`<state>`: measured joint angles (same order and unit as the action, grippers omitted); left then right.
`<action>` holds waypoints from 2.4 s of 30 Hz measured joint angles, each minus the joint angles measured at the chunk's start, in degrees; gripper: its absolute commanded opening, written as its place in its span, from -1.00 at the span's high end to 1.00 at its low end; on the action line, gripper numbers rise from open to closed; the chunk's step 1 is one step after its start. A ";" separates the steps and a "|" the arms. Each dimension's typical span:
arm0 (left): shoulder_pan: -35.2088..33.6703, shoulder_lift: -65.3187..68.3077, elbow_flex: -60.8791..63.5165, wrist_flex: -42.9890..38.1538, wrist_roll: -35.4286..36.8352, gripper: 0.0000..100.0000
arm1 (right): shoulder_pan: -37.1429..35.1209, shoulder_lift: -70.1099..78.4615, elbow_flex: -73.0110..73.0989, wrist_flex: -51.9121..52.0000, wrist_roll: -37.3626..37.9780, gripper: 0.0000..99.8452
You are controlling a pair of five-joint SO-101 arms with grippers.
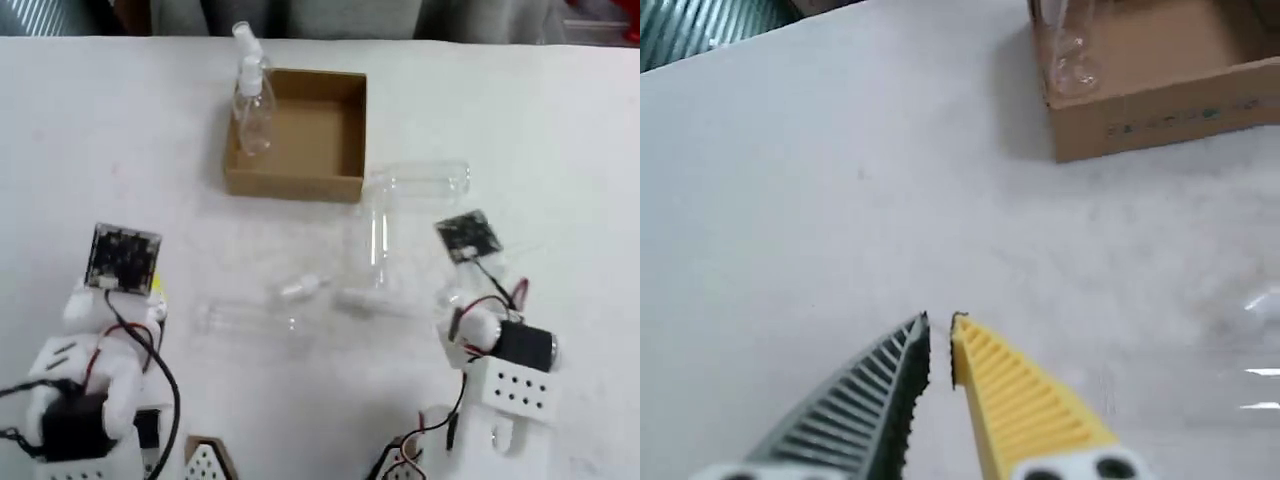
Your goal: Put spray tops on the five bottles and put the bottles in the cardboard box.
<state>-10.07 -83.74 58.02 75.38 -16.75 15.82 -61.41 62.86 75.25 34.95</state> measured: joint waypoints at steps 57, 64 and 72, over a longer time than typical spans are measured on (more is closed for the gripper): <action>41.85 63.12 -16.35 -4.84 -46.51 0.49 | 36.40 -0.79 18.29 -10.90 12.04 0.97; 38.51 71.91 -19.87 -8.26 -45.54 0.49 | 36.40 -0.79 18.55 -10.90 12.22 0.97; 36.13 75.87 -19.87 -10.55 -45.45 0.49 | 34.90 -0.79 18.55 -10.90 14.77 0.97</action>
<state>26.07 -7.87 38.15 64.84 -62.20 50.73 -62.20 81.41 64.35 49.71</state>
